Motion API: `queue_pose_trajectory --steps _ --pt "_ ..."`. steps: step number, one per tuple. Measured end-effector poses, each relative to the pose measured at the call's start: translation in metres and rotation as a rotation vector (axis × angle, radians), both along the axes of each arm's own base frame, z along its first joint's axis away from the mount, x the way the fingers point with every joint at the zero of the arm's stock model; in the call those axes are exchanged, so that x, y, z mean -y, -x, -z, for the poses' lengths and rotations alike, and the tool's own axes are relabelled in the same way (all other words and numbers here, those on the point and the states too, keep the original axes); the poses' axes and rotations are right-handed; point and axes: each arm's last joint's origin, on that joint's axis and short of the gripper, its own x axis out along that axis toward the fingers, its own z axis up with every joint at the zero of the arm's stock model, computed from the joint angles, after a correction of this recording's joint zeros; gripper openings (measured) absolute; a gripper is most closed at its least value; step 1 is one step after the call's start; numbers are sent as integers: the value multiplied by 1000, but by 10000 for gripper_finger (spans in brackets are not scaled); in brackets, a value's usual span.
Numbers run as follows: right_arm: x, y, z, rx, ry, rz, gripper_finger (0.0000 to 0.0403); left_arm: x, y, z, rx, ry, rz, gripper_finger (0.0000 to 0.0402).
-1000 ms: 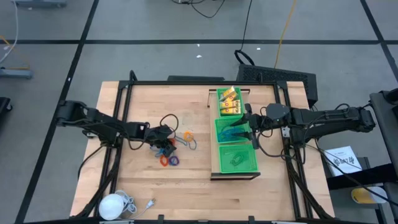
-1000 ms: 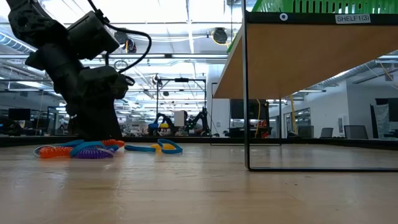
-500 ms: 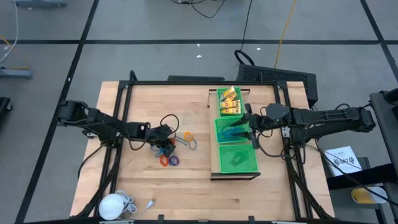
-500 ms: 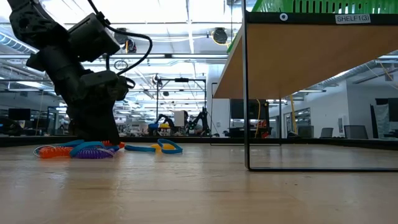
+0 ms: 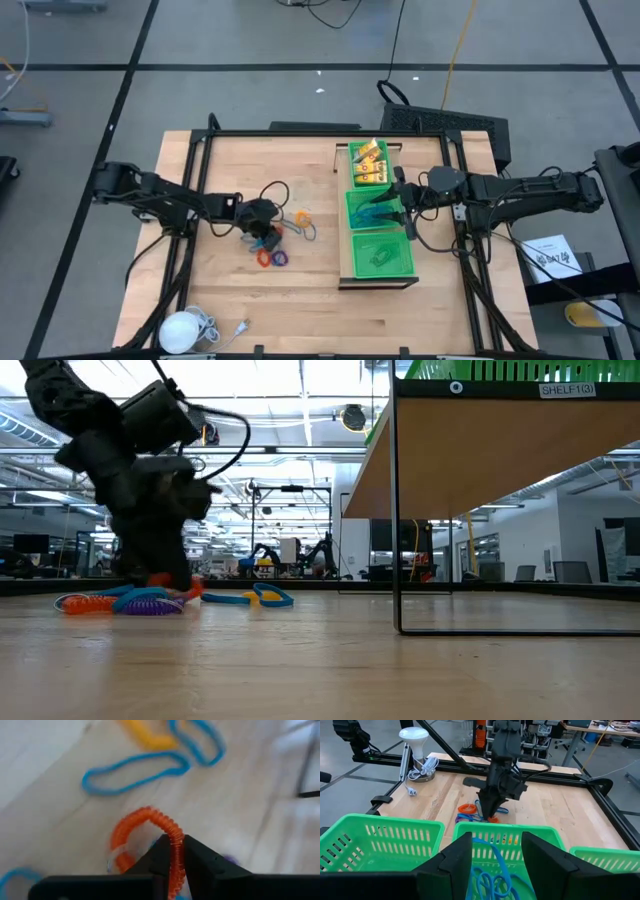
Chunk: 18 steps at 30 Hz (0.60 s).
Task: Pick & Place Office Desk Supplies
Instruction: Put the orange spring keychain into the bottom green bin
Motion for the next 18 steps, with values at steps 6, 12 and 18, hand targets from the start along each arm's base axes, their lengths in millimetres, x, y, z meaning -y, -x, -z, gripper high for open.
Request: queue_pose_trajectory --steps 6,12,18 --pt "0 0 0 -1 0 0 159 1 -7 -18 90 -14 61 25" --pt "0 -1 0 -1 0 0 161 0 -8 -36 183 -49 87 23" --pt "0 -3 0 16 0 0 158 0 -12 -64 428 -107 113 37"
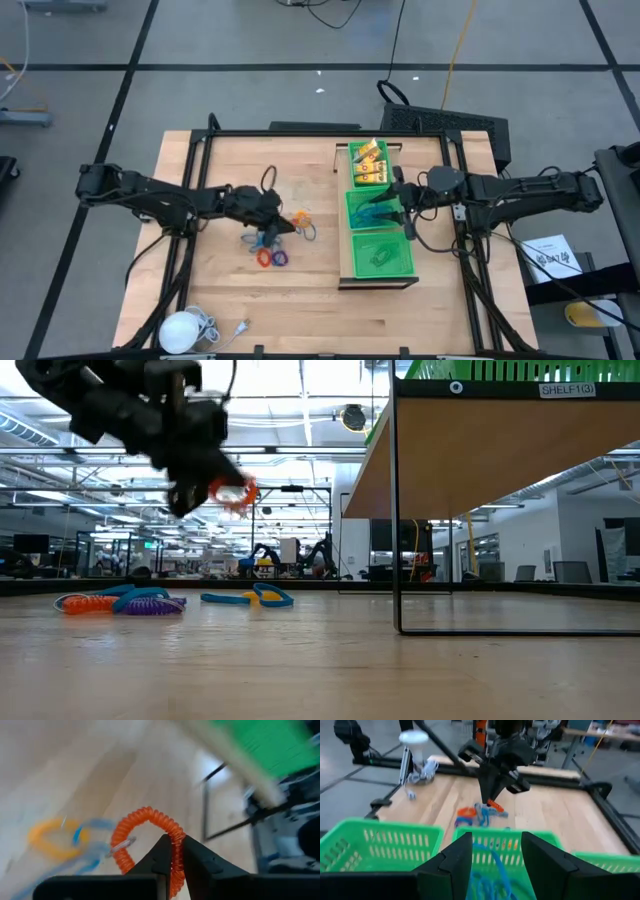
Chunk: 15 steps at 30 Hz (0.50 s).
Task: Pick & Place Office Desk Supplies
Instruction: Put the orange spring keychain into the bottom green bin
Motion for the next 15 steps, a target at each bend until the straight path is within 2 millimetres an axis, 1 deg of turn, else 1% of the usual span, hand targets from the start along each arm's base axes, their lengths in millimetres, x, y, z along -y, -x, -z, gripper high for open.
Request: queue_pose_trajectory --steps 5,8,11,15 --pt "0 -9 -6 93 5 -2 161 0 -7 -30 324 -105 30 38" --pt "0 -17 -7 140 10 -5 160 0 -8 -43 470 -171 46 38" --pt "0 -26 -5 173 11 -5 158 0 -10 -49 528 -206 47 39" --pt "0 -38 -3 220 29 -8 157 0 -27 -66 543 -248 91 33"
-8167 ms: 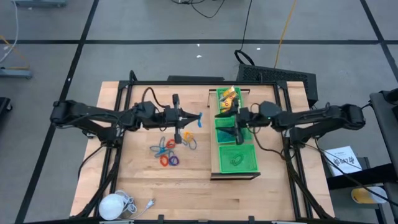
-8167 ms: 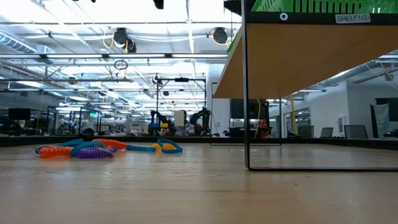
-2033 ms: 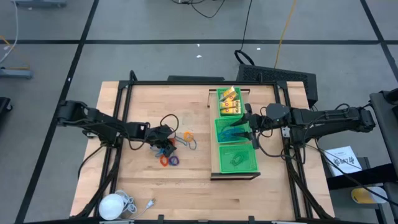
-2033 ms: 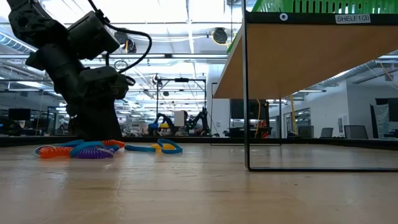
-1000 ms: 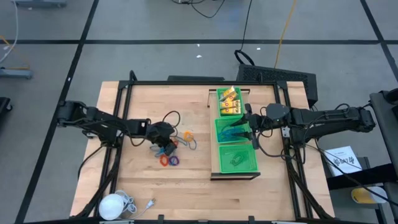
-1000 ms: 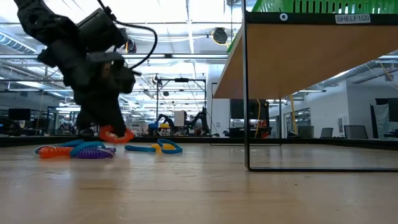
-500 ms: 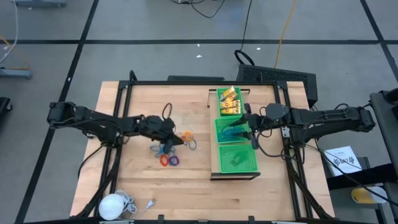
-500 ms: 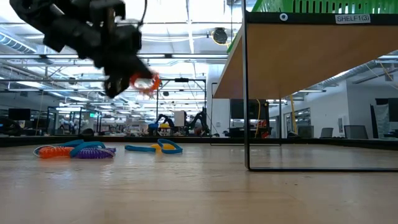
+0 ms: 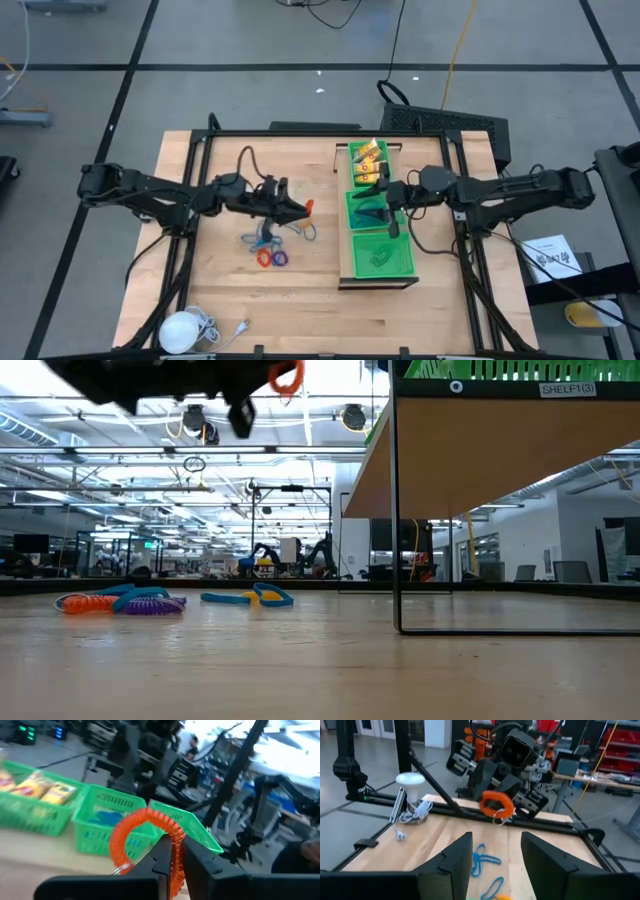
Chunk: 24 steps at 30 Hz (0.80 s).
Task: Pick & Place Office Desk Supplies
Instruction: Put the orange spring keychain into the bottom green bin
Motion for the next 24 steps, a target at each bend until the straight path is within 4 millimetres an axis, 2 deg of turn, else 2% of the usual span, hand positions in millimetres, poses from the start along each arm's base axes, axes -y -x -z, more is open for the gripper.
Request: queue_pose_trajectory --steps 6,13,18,24 --pt "0 -12 3 50 0 0 161 3 -39 -23 -17 -125 133 24" --pt "-2 -23 9 80 0 -38 160 4 -71 -36 -12 -200 220 36" --pt "-6 -27 11 98 -1 -142 158 0 -81 -37 -39 -209 211 29" --pt "-6 -31 14 91 0 -147 154 -3 -82 -35 -68 -197 204 36"
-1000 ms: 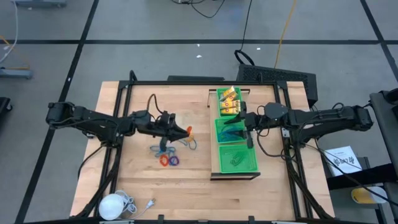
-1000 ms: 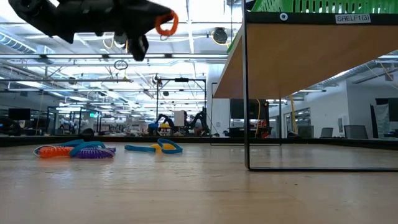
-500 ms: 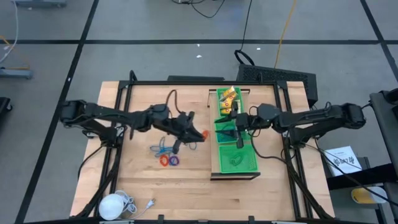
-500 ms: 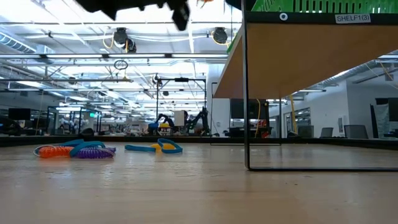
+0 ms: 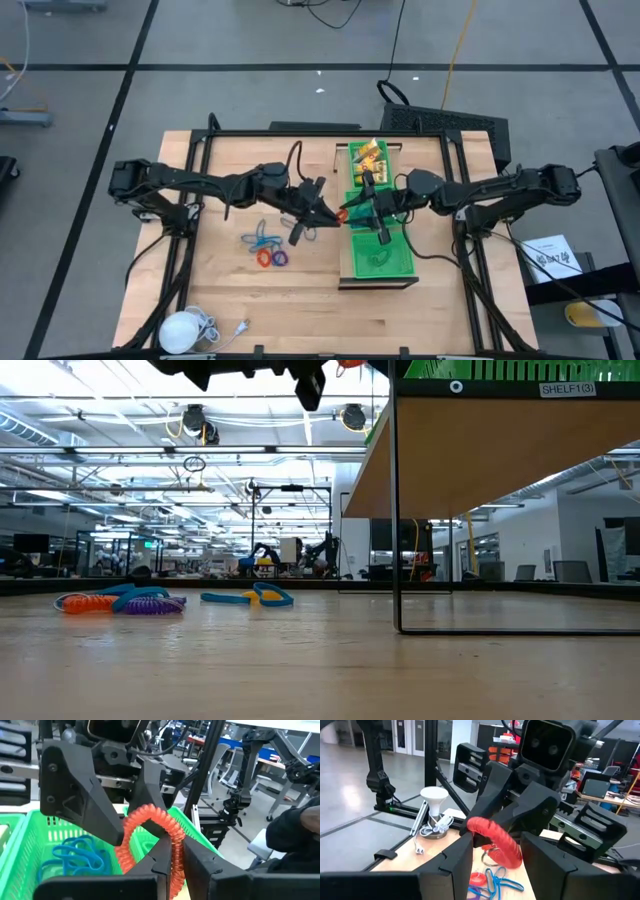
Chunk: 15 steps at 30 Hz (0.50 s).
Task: Pick & Place Office Desk Supplies
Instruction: Put the orange spring keychain into the bottom green bin
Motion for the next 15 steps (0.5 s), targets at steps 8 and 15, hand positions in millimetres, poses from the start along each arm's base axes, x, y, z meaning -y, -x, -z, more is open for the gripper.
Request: queue_pose_trajectory --steps 8,15 --pt "0 0 -2 29 37 2 125 0 0 0 -4 10 0 34" --pt "0 0 -2 45 81 -1 37 0 0 -1 11 -6 -4 53"
